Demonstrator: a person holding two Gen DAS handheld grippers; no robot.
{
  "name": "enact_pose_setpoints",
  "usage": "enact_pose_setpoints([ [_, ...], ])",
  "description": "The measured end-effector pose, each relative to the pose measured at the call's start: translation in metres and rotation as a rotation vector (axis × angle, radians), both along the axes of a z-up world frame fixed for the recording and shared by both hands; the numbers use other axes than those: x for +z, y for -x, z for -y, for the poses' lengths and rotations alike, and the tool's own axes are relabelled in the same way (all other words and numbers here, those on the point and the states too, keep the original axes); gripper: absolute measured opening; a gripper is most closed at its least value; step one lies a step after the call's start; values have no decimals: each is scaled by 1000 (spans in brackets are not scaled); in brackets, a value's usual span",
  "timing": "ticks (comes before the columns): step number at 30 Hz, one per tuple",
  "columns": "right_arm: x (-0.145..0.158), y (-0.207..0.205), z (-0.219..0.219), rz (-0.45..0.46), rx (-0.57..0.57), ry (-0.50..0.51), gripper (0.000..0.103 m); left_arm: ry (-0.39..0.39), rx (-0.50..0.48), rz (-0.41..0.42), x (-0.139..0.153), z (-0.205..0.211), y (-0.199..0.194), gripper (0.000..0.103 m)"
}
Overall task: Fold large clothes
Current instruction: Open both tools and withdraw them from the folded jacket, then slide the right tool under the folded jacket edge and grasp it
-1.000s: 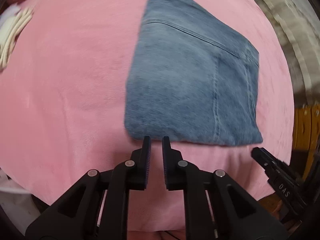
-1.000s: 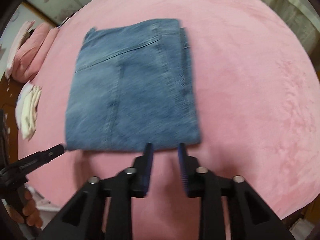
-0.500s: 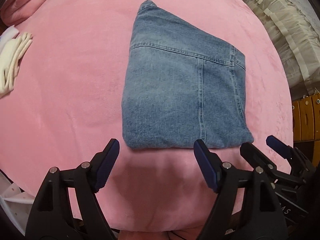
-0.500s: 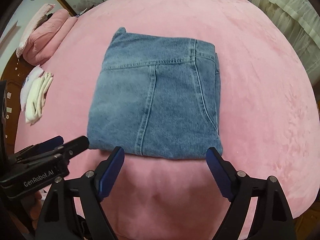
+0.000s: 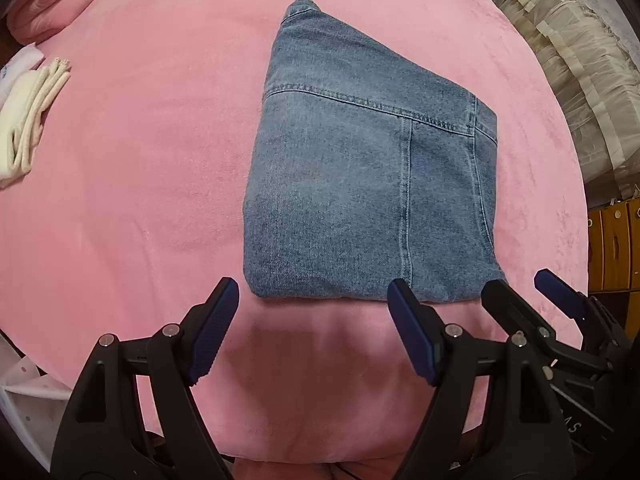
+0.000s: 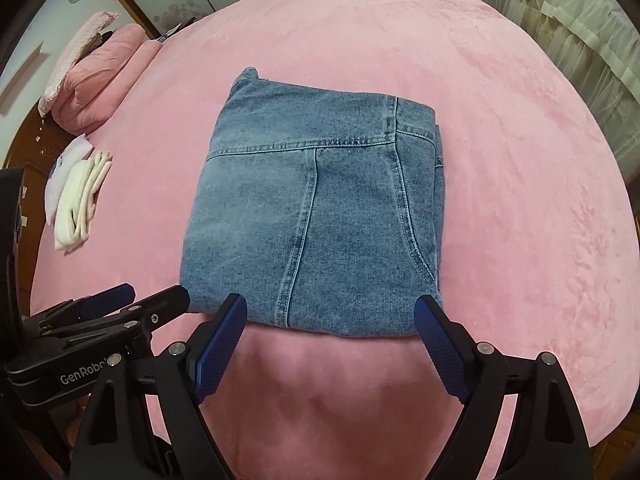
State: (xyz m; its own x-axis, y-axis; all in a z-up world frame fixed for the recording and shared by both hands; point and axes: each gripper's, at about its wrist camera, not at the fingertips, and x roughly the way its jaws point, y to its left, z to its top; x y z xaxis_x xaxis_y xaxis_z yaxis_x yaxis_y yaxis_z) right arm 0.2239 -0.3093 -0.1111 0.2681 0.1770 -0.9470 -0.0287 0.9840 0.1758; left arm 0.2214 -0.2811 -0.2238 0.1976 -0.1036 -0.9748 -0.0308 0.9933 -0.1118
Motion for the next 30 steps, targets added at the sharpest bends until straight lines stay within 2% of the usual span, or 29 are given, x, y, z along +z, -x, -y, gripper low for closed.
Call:
enact_pose_setpoints([
  [10, -2, -5, -2, 0, 13, 13, 87, -34, -36, 13, 0, 4, -7, 75],
  [20, -6, -9, -3, -5, 14, 18, 87, -24, -44, 4, -6, 6, -13, 75],
  [24, -13, -13, -2, -28, 12, 18, 87, -27, -57, -15, -14, 8, -17, 75],
  [30, -31, -19, 6, -69, 22, 22, 87, -35, -24, -57, -34, 0, -26, 75],
])
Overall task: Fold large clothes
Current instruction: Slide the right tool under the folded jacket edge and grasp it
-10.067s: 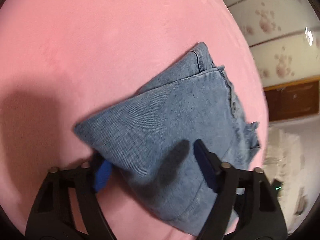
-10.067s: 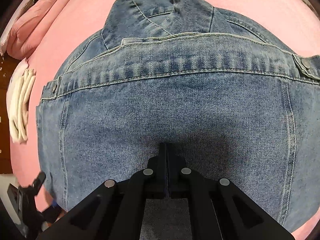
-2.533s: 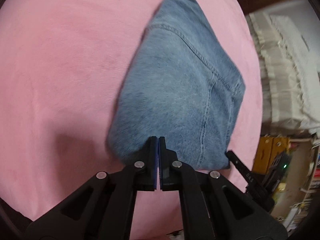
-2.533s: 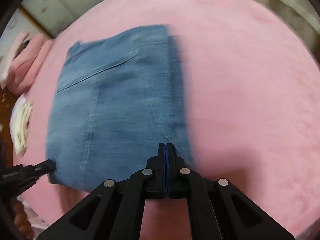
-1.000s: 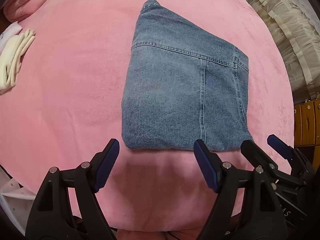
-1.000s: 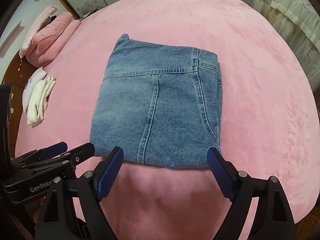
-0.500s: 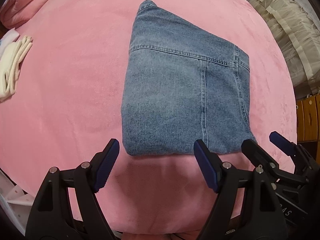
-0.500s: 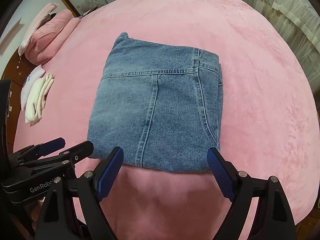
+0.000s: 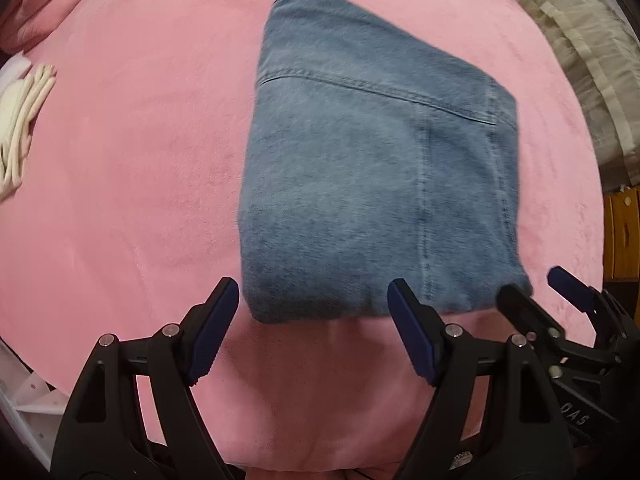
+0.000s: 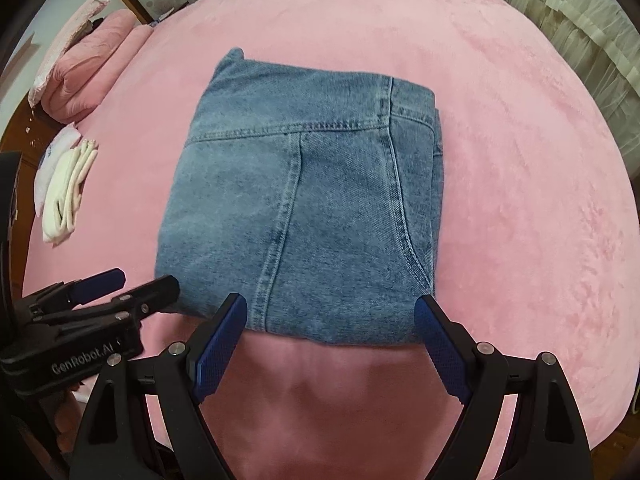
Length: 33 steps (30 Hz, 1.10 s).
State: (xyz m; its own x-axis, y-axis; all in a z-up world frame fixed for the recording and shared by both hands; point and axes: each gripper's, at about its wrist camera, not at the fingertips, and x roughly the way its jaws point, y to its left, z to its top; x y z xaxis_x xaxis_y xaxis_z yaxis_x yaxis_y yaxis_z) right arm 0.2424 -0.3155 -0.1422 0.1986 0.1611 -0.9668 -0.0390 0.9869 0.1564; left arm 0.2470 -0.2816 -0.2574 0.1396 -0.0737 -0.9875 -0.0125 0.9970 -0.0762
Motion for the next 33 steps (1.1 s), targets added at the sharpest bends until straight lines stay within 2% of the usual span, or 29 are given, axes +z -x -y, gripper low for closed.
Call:
enact_pose_setpoints([
  [3, -15, -7, 14, -26, -17, -21, 87, 6, 13, -15, -11, -8, -9, 75],
  [7, -43, -29, 50, -63, -121, -76, 87, 62, 2, -7, -22, -18, -26, 75],
  [10, -66, -47, 75, -88, -188, -123, 87, 129, 35, -36, -34, -32, -41, 75],
  [15, -105, -73, 108, -123, -221, -332, 87, 277, 54, -78, -60, -57, -71, 74],
  [18, -117, -88, 119, -127, -186, -453, 85, 374, 25, -75, -73, -65, -90, 74],
  [19, -118, -91, 121, -123, -171, -483, 82, 402, 22, -76, -76, -67, -95, 74],
  [21, -122, -99, 124, -120, -150, -541, 61, 445, 17, -83, -83, -66, -105, 74],
  [23, -132, -108, 126, -145, -158, -587, 50, 463, 10, -93, -90, -62, -111, 74],
  [24, -138, -114, 125, -164, -163, -612, 49, 466, 13, -102, -94, -61, -113, 75],
  [26, -143, -122, 124, -179, -164, -650, 48, 484, 29, -118, -103, -58, -115, 82],
  [28, -146, -127, 122, -179, -163, -666, 47, 490, 46, -110, -105, -56, -115, 83],
  [33, -142, -124, 120, -155, -154, -640, 26, 411, 56, -58, -94, -41, -106, 77],
])
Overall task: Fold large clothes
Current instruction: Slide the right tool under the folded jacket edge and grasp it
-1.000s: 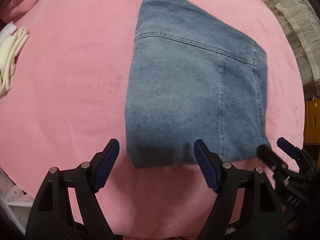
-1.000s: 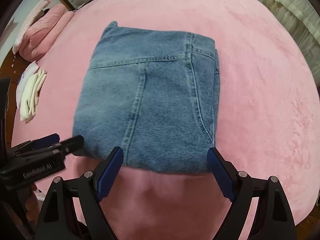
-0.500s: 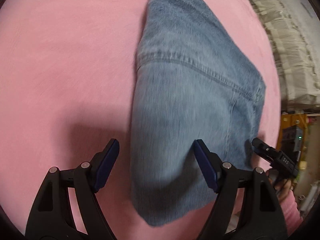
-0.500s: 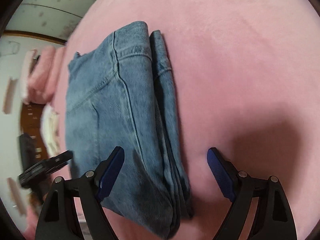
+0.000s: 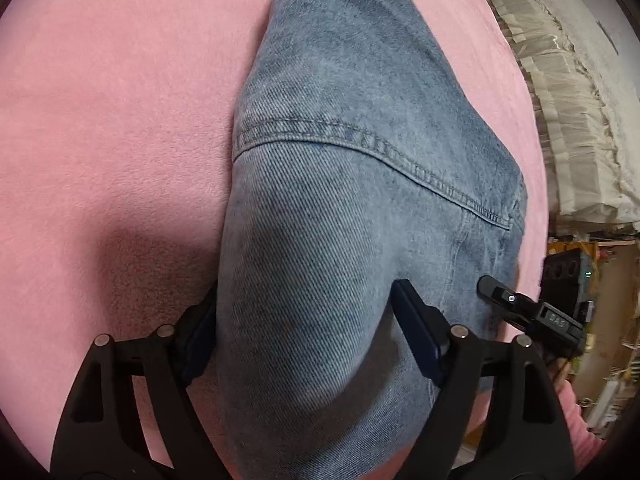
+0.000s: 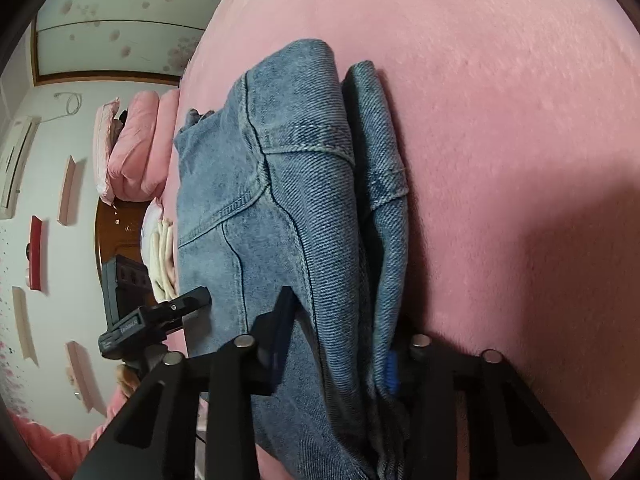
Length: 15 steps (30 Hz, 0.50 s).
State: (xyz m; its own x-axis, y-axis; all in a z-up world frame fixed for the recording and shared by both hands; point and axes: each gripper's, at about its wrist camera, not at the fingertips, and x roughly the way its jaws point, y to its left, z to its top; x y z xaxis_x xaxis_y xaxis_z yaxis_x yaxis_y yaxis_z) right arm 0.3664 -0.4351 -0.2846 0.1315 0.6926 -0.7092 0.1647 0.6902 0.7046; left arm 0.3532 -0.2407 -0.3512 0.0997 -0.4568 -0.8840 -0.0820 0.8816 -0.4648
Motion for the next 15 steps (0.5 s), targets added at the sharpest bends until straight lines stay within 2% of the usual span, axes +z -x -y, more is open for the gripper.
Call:
enact_pose_setpoints([
  [3, 9, 5, 1, 16, -9, -5, 21, -58, 0, 28, 12, 8, 4, 69],
  [7, 26, 12, -7, 56, -19, 4, 18, -136, 22, 89, 29, 19, 17, 53],
  [11, 42, 22, -12, 62, -38, 30, 18, -229, 6, 183, 54, 37, 36, 46],
  [15, 61, 35, -22, 115, -27, 56, 16, -249, 42, 251, 73, 45, 64, 42],
])
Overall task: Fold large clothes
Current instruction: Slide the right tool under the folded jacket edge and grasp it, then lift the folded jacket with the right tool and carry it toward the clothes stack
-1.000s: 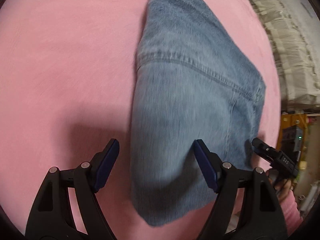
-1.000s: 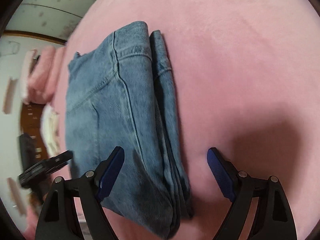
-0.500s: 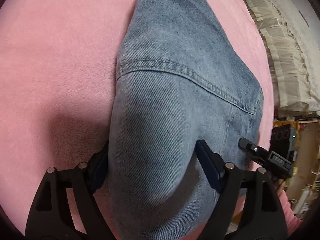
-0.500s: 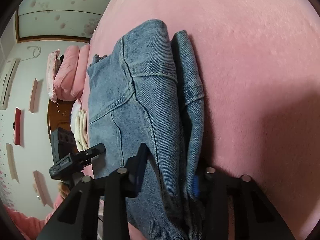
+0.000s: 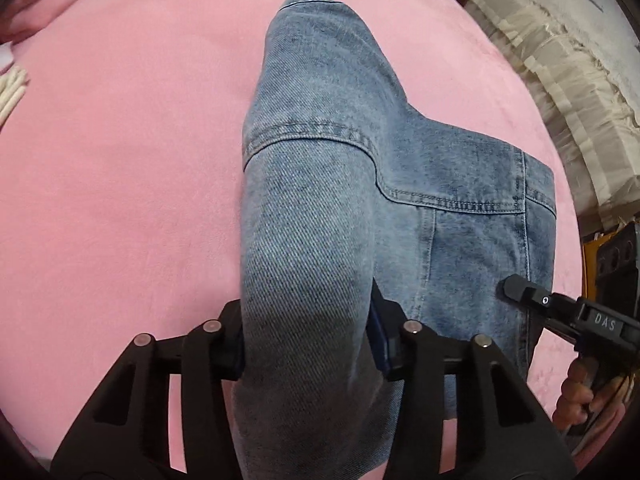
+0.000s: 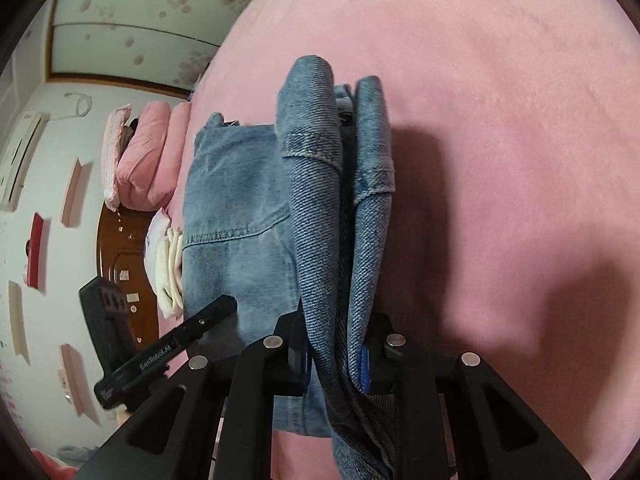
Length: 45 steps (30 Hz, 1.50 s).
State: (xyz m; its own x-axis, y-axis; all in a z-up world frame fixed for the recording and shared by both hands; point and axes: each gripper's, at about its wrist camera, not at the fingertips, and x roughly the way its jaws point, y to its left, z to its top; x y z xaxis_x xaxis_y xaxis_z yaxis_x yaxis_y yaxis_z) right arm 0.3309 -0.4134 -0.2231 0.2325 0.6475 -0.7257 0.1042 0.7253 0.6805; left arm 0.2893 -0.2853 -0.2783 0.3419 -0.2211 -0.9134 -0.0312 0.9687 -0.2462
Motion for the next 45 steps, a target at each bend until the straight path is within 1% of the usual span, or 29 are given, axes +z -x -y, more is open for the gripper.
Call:
enact_pose_setpoints([
  [3, 21, 18, -8, 46, 21, 43, 16, 17, 18, 22, 8, -5, 22, 40],
  [4, 31, 27, -13, 61, 32, 66, 16, 36, 28, 20, 9, -9, 33, 40],
  [5, 37, 31, -17, 72, 44, 90, 16, 51, 32, 11, 9, -11, 39, 39],
  [7, 51, 43, -29, 84, 80, 142, 16, 109, 63, -35, 8, -28, 57, 39],
  [8, 55, 47, -33, 83, 88, 147, 16, 123, 71, -52, 8, -32, 66, 38],
  [10, 63, 60, -45, 73, 101, 151, 16, 126, 74, -67, 8, -46, 85, 38],
  [12, 67, 71, -66, 65, 153, 178, 15, 124, 80, -88, 5, -63, 105, 38],
  [14, 69, 83, -94, 50, 226, 207, 15, 146, 103, -131, -3, -87, 123, 37],
  [15, 70, 90, -110, 42, 260, 223, 15, 154, 104, -140, -6, -94, 129, 37],
  [16, 72, 99, -129, 35, 294, 243, 15, 159, 96, -144, -6, -113, 138, 37],
  [18, 76, 113, -163, 18, 325, 257, 15, 151, 84, -142, -5, -144, 148, 37],
  [21, 82, 129, -210, -8, 325, 253, 15, 140, 91, -139, 3, -198, 158, 37],
  [24, 85, 138, -271, -22, 290, 215, 15, 113, 102, -107, 18, -255, 159, 36],
  [26, 87, 141, -313, -9, 275, 189, 15, 86, 141, -73, 29, -305, 156, 36],
  [28, 95, 146, -365, 10, 271, 157, 15, 46, 166, -44, 39, -341, 152, 36],
  [30, 100, 142, -411, 47, 292, 134, 15, 12, 193, -9, 51, -380, 145, 35],
  [31, 104, 136, -441, 82, 311, 115, 15, -2, 211, 13, 59, -404, 139, 35],
  [33, 111, 127, -491, 141, 337, 78, 15, -21, 238, 51, 73, -438, 127, 35],
  [34, 115, 121, -509, 163, 348, 63, 15, -44, 249, 79, 82, -464, 118, 35],
  [36, 122, 107, -548, 210, 369, 24, 15, -84, 263, 106, 94, -495, 105, 35],
  [37, 126, 97, -576, 242, 383, -2, 15, -115, 275, 121, 103, -517, 93, 35],
  [38, 128, 92, -590, 258, 392, -12, 15, -136, 284, 136, 110, -531, 83, 35],
  [39, 132, 87, -613, 285, 404, -27, 15, -153, 287, 145, 115, -543, 77, 35],
  [40, 136, 79, -635, 306, 407, -47, 15, -184, 293, 166, 124, -562, 65, 35],
  [41, 137, 75, -652, 317, 405, -62, 15, -204, 295, 180, 130, -586, 62, 35],
  [43, 143, 59, -690, 345, 394, -100, 15, -235, 297, 204, 141, -618, 52, 35],
  [45, 151, 54, -722, 375, 391, -113, 15, -258, 296, 225, 150, -643, 36, 35],
])
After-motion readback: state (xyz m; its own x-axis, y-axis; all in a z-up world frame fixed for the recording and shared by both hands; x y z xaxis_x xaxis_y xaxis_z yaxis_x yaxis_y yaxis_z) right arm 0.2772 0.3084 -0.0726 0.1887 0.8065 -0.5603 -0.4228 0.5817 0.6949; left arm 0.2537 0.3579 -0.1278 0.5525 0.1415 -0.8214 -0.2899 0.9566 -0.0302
